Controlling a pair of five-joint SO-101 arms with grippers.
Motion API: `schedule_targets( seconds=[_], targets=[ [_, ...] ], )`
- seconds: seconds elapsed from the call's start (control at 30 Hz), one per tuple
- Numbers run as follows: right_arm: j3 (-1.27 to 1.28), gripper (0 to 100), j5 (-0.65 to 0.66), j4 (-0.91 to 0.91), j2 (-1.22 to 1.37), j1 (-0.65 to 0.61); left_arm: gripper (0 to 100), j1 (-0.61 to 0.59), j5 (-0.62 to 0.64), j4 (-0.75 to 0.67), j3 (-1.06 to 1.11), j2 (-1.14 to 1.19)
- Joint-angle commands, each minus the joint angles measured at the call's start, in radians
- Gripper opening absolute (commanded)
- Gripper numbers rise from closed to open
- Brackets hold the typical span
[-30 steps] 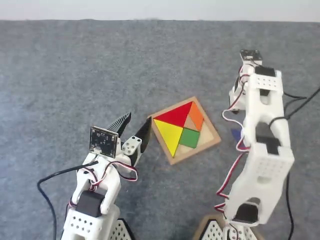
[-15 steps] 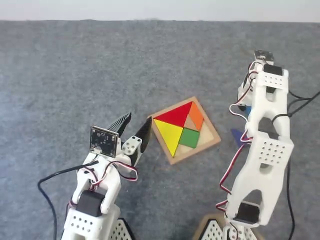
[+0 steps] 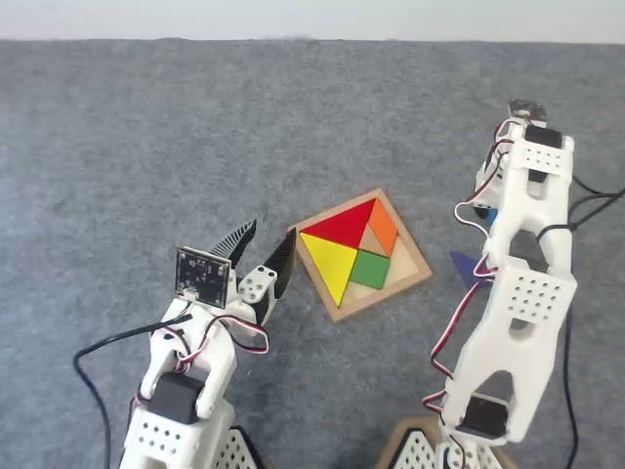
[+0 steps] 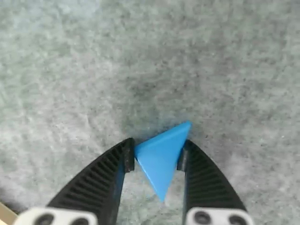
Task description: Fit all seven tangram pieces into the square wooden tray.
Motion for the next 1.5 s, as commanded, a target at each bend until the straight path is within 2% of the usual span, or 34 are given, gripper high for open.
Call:
schedule_targets(
  seconds=[0.0,0.53,0.63,0.7,0.8,1.0,1.1,1.33,1.47],
  targets=[
    [-0.017,9.1,-0.012,0.047,-0.021,-0.012,20,0.008,-0.009,-0.008,-0.008,-0.018],
    [-0.009,8.9,-0.157,0.392,-0.479,-0.209,20,0.005,-0.009,-0.008,-0.008,-0.018],
    [0.101,5.0,-0.157,0.389,-0.599,-0.225,20,0.002,-0.009,-0.008,-0.008,-0.018],
    [0.233,3.3,-0.155,0.360,-0.704,-0.242,20,0.002,-0.009,-0.008,-0.008,-0.018],
    [0.486,6.2,-0.155,0.265,-0.888,-0.288,20,0.002,-0.009,-0.008,-0.008,-0.018],
    [0.991,8.0,-0.149,-0.028,-1.171,-0.435,20,0.003,-0.009,-0.008,-0.008,-0.018],
    [1.063,8.0,-0.147,-0.105,-1.147,-0.469,20,0.002,-0.009,-0.008,-0.008,-0.018],
    [1.149,7.9,-0.157,-0.292,-0.947,-0.642,20,0.002,-0.009,-0.009,-0.008,-0.018],
    [1.149,8.0,-0.272,-0.374,-0.835,-0.751,20,0.002,-0.009,-0.011,-0.008,-0.018]
  ],
)
